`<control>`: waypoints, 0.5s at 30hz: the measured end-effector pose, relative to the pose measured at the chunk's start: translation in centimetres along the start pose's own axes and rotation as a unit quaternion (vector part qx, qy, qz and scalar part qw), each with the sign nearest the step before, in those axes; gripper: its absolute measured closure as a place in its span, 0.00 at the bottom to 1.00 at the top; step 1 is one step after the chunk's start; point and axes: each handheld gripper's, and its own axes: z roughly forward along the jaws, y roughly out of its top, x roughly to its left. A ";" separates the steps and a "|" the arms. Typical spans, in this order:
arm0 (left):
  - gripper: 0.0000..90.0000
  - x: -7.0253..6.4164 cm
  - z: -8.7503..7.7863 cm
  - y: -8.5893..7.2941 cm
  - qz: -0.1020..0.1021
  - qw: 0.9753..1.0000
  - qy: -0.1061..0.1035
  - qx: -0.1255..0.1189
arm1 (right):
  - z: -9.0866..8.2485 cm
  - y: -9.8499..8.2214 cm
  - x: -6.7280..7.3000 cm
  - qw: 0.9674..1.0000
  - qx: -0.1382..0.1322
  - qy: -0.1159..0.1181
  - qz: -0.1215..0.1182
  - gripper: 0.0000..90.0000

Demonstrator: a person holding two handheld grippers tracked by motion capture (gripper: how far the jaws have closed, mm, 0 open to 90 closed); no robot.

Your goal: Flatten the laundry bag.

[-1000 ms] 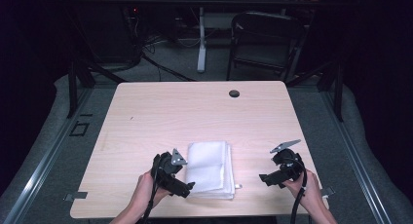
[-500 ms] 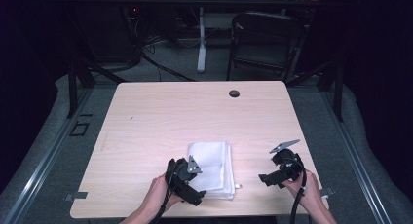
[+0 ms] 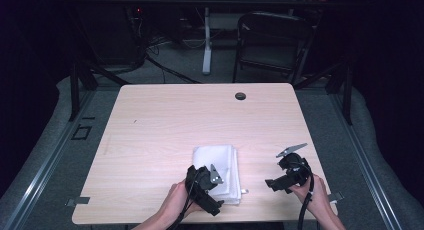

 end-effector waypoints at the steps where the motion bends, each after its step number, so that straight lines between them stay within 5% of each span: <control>1: 0.02 -0.1 0.1 0.1 0.005 1.000 0.000 0.002 | 0.0 0.0 0.0 1.000 0.000 0.005 0.000 0.01; 6: 0.05 -0.5 0.7 0.6 0.010 1.000 0.006 0.003 | 0.2 0.0 0.1 1.000 -0.006 0.004 0.009 0.02; 13: 0.20 -0.6 1.0 0.8 0.009 1.000 0.014 -0.007 | 0.1 0.0 0.2 1.000 0.000 0.007 -0.001 0.03; 15: 0.29 -0.5 0.8 0.7 0.009 1.000 0.003 -0.016 | 0.1 0.0 0.2 1.000 0.002 0.006 -0.003 0.03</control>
